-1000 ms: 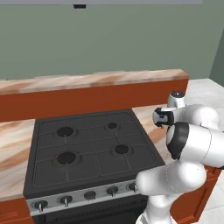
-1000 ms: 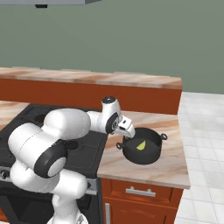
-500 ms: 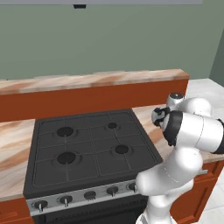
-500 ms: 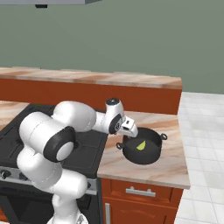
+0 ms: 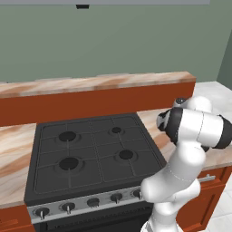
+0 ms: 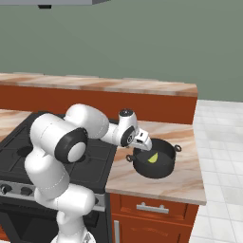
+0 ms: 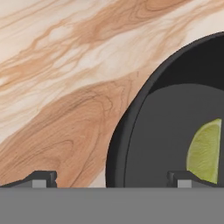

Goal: Turn on the sink faucet. Then move the lemon wedge from the counter to the sink. Turn off the sink. Move the vegetable from the sink to the pot next to the stove. Finally move the pot to the front left burner.

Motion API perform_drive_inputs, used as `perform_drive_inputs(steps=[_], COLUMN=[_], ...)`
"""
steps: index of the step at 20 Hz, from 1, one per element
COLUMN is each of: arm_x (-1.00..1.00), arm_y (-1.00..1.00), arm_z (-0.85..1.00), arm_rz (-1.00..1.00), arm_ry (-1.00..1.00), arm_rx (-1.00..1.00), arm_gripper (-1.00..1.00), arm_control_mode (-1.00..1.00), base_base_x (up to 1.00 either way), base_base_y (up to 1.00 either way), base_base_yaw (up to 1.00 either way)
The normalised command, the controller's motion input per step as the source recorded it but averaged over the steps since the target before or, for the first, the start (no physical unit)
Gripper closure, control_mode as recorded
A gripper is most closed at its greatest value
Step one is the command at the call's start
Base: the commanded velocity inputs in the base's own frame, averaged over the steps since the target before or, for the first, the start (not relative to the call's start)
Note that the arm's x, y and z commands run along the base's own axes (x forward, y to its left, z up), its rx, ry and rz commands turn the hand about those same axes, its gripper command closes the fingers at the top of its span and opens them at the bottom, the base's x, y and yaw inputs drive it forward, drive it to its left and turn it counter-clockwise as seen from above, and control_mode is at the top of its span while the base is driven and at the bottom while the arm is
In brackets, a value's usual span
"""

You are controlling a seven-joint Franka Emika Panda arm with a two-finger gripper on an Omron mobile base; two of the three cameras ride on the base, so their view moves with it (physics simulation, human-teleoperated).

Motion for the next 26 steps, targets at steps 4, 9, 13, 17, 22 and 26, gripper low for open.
perform_drive_inputs(steps=[4, 9, 13, 17, 22, 26], arm_x=[0.03, 0.04, 0.00, 0.00, 0.00, -0.02], arm_y=[-0.01, 0.00, 0.00, 0.00, 0.00, 0.00], arm_z=[-0.23, -0.23, -0.21, -0.14, -0.04, 0.02], arm_rz=[0.00, 0.00, 0.00, 0.00, 0.00, 0.00], arm_ry=[0.04, 0.03, 0.00, 0.00, 0.00, 0.00], arm_rx=[0.00, 0.00, 0.00, 0.00, 0.00, 0.00], arm_gripper=[-1.00, -1.00, 1.00, 1.00, 1.00, 1.00], arm_control_mode=[-1.00, -1.00, -1.00, -1.00, -1.00, -1.00], base_base_x=[0.00, 0.00, 0.00, 0.00, 0.00, 0.00], base_base_y=[0.00, 0.00, 0.00, 0.00, 0.00, 0.00], base_base_yaw=[0.00, 0.00, 0.00, 0.00, 0.00, 0.00])
